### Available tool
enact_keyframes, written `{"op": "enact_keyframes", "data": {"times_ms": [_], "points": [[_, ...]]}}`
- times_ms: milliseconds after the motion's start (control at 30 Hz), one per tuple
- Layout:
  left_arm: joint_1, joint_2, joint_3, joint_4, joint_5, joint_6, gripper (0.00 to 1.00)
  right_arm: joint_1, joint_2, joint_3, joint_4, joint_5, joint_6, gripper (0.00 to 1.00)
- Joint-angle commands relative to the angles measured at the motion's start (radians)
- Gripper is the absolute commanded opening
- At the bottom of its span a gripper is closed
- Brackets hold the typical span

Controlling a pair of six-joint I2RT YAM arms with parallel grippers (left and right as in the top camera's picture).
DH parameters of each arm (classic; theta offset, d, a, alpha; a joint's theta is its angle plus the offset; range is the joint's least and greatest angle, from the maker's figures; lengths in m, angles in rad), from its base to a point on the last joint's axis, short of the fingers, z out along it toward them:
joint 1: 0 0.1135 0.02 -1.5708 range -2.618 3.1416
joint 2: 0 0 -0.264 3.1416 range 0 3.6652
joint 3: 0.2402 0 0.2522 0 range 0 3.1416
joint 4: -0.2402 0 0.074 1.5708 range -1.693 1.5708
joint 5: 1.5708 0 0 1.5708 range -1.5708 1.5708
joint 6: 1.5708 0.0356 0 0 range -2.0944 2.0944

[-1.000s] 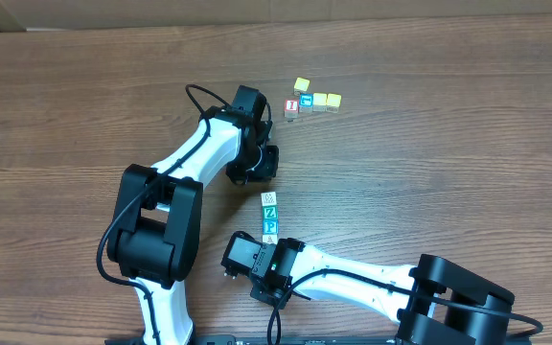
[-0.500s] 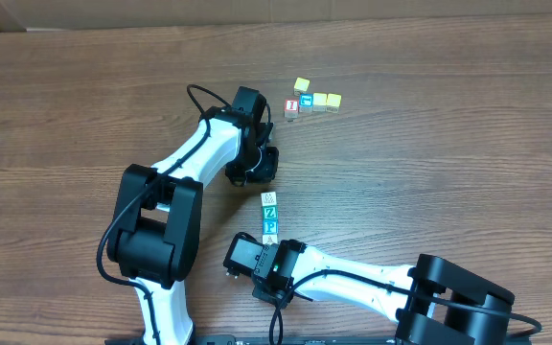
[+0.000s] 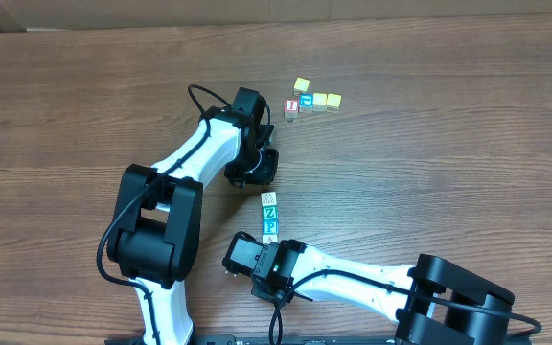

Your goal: Flip 5 blocks

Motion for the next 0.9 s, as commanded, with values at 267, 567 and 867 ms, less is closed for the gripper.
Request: {"op": "enact_keyframes", "data": {"times_ms": [267, 567, 867], "points": [[-0.002, 0.018, -0.006, 0.016, 0.013, 0.027, 0.04, 0.002, 0.005, -0.007, 0.022, 0.032, -0.004, 0.04], [-0.002, 0.018, -0.006, 0.015, 0.013, 0.031, 0.04, 0.002, 0.005, -0.007, 0.044, 0.037, -0.004, 0.04], [-0.002, 0.018, -0.006, 0.014, 0.012, 0.053, 0.04, 0.002, 0.005, -0.007, 0.008, 0.043, -0.008, 0.04]]}}
